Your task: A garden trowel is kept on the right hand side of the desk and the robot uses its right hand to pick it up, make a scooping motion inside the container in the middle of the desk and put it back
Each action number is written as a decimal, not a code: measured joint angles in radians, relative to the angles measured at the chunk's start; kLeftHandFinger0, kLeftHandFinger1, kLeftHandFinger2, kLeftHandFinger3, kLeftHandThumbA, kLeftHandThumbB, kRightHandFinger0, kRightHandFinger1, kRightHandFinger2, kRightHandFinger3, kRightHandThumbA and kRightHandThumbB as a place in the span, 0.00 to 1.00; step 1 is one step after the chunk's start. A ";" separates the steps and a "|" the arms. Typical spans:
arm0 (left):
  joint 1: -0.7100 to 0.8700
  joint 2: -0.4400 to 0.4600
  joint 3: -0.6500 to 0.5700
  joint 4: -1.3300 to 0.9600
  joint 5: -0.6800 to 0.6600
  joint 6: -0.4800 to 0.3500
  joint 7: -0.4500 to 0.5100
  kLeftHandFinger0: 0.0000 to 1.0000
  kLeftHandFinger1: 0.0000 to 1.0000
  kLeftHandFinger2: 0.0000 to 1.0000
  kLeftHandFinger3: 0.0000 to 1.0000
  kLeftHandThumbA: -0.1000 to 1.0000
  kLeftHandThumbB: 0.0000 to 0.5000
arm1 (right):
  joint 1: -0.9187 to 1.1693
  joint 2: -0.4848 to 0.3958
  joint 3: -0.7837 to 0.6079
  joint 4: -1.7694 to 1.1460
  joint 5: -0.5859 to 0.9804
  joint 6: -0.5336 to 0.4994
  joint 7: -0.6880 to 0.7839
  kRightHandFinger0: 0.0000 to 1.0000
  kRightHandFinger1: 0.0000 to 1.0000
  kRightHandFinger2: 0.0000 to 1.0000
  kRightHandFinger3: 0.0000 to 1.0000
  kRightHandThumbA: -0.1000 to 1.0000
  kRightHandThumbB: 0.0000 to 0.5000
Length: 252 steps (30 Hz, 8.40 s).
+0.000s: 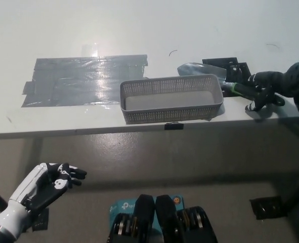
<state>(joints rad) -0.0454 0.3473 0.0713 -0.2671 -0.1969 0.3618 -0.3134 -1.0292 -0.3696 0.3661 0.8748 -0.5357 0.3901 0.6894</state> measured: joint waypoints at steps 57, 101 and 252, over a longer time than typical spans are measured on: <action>-0.020 0.016 -0.037 0.025 -0.005 -0.042 -0.082 0.69 0.68 0.66 0.60 0.99 0.05 | 0.231 0.016 0.137 -0.099 -0.228 -0.170 -0.759 0.01 0.09 0.19 0.51 0.00 0.00; 0.003 0.023 -0.043 0.029 -0.004 -0.042 -0.097 0.68 0.66 0.61 0.53 0.94 0.08 | 0.230 -0.162 -0.106 -0.481 -0.098 -0.169 -0.579 0.00 0.03 0.34 0.01 0.00 0.33; -0.138 0.056 -0.079 -0.022 -0.023 0.036 -0.128 0.81 0.75 0.73 0.71 1.00 0.00 | 0.211 -0.246 0.089 -0.788 -0.786 -0.755 -0.254 0.00 0.00 0.39 0.17 0.04 0.00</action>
<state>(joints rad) -0.1833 0.4033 -0.0076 -0.2895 -0.2198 0.3982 -0.4415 -0.8183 -0.6160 0.4549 0.0869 -1.3217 -0.3649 0.4359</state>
